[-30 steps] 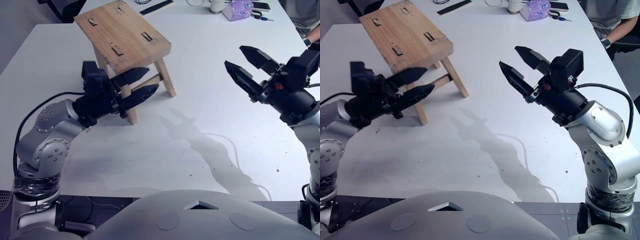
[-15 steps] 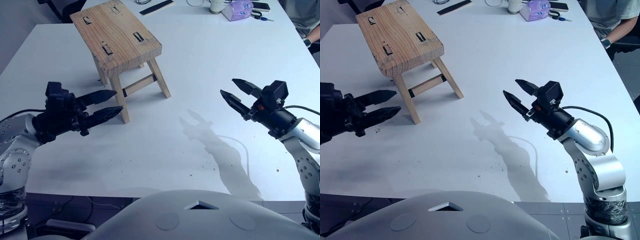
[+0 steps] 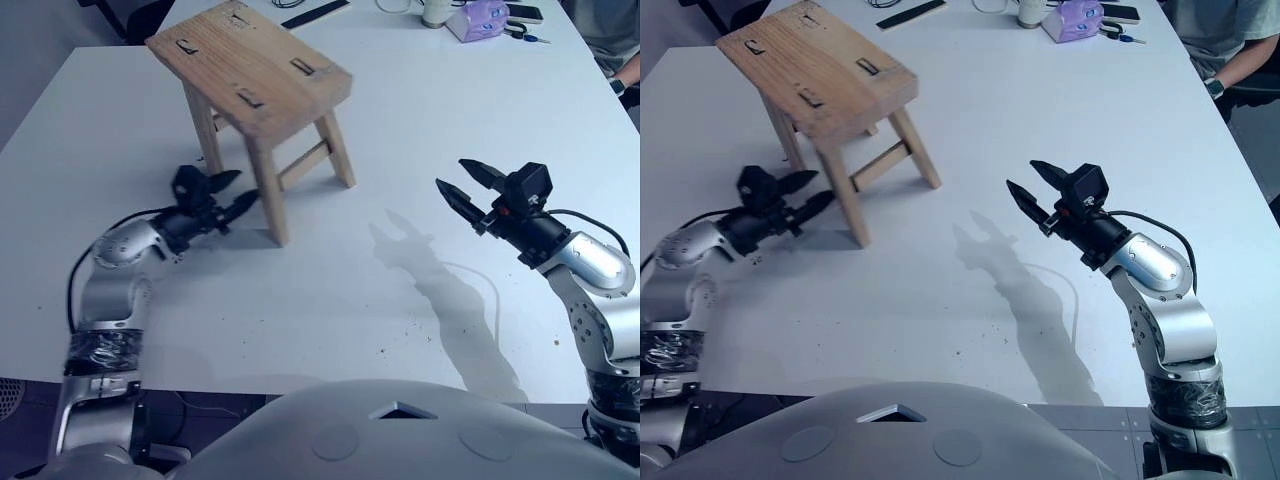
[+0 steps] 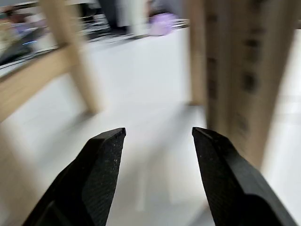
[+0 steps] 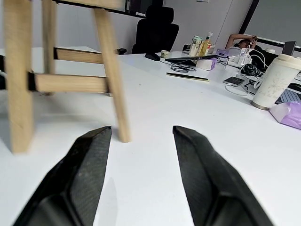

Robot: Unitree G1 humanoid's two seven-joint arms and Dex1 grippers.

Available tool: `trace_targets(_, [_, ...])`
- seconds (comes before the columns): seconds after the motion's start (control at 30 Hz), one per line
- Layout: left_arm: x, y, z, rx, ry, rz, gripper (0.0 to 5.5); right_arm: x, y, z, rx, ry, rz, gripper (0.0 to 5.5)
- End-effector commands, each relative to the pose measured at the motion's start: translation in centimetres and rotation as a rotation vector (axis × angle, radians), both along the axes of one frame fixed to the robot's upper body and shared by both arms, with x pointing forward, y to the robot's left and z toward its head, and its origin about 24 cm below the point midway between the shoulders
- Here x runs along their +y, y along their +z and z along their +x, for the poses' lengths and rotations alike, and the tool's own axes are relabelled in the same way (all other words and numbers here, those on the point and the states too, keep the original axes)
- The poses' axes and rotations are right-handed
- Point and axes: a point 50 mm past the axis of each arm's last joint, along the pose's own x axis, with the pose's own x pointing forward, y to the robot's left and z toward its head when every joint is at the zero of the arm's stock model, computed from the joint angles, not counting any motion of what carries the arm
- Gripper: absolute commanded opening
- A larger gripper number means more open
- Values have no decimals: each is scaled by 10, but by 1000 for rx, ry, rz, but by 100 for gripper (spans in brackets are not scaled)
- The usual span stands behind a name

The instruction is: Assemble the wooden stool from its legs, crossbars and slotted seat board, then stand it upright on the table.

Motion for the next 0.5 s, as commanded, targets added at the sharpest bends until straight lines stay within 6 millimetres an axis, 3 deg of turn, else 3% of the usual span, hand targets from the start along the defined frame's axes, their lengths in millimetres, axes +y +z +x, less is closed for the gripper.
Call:
trace_targets(0.03, [-69,11,4,-33,-201,-94,265,-2,0,4,-15,-16,-9,240])
trace_targets(0.13, [-95,5,13,-46,-207,-89,265,-6,-4,8,-8,-53,-16,240])
trace_targets(0.23, [-89,-6,4,-27,-191,-60,265,-11,-8,8,3,-69,-26,240])
trace_targets(0.43, [-25,-32,-32,97,-27,-18,265,-28,-24,-1,54,-159,-86,240])
trace_targets(0.5, [0,-36,-49,137,28,-30,265,-35,-28,2,53,-276,-59,240])
